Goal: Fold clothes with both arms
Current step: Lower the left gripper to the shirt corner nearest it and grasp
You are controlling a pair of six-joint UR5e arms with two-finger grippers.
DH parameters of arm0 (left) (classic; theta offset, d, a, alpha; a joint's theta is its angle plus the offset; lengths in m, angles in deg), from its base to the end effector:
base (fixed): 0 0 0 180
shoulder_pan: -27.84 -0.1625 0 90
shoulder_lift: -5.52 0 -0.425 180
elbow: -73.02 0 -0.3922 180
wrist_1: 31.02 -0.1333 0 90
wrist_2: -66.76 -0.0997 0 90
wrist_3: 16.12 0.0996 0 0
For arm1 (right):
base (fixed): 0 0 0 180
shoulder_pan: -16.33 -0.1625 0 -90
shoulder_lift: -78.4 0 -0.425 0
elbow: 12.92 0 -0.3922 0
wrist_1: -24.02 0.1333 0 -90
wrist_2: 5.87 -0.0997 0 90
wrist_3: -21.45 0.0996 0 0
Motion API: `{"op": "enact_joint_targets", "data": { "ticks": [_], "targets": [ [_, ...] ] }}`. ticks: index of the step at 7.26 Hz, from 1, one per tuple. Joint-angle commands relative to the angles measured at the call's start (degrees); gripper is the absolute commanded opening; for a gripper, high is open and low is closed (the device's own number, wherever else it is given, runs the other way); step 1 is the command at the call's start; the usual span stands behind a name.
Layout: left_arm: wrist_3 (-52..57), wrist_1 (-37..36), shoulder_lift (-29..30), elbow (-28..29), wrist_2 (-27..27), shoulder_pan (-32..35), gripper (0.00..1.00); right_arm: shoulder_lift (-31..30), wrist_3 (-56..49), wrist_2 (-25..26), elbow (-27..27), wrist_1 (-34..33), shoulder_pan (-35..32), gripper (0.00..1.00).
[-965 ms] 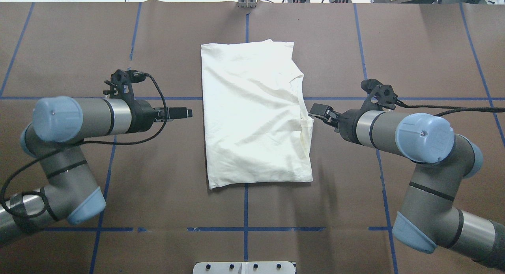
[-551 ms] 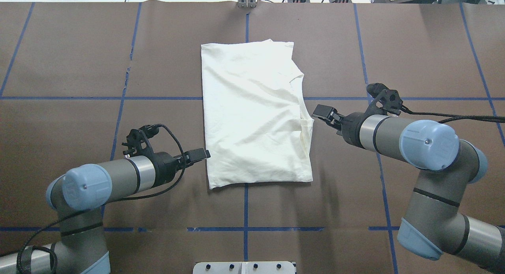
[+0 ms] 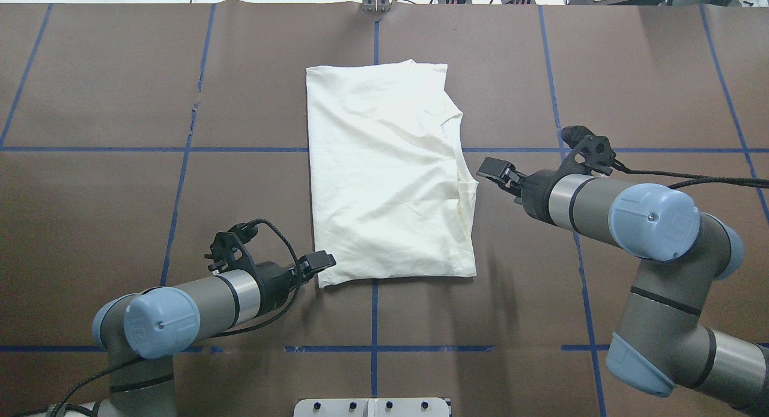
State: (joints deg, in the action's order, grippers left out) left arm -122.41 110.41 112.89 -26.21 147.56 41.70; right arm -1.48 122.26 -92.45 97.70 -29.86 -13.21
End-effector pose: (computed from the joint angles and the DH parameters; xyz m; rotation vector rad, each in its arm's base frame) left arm 0.5414 -0.2873 0.3154 0.1077 1.3819 -0.5499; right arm -0.4032 -0.3885 0.3278 0.2470 -1.1665 0.6557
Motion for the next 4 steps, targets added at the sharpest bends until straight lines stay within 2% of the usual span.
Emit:
{"op": "enact_joint_targets", "data": {
  "ticks": [1,4],
  "targets": [
    [-0.23,-1.59,0.47,0.01,-0.20,-0.76,0.78,-0.01,0.00,0.10,-0.06,0.00,0.09,0.99],
    [-0.24,-2.13,1.35,0.79,-1.34,-2.08,0.78,-0.01,0.00,0.18,-0.06,0.00,0.09,0.99]
  ]
}}
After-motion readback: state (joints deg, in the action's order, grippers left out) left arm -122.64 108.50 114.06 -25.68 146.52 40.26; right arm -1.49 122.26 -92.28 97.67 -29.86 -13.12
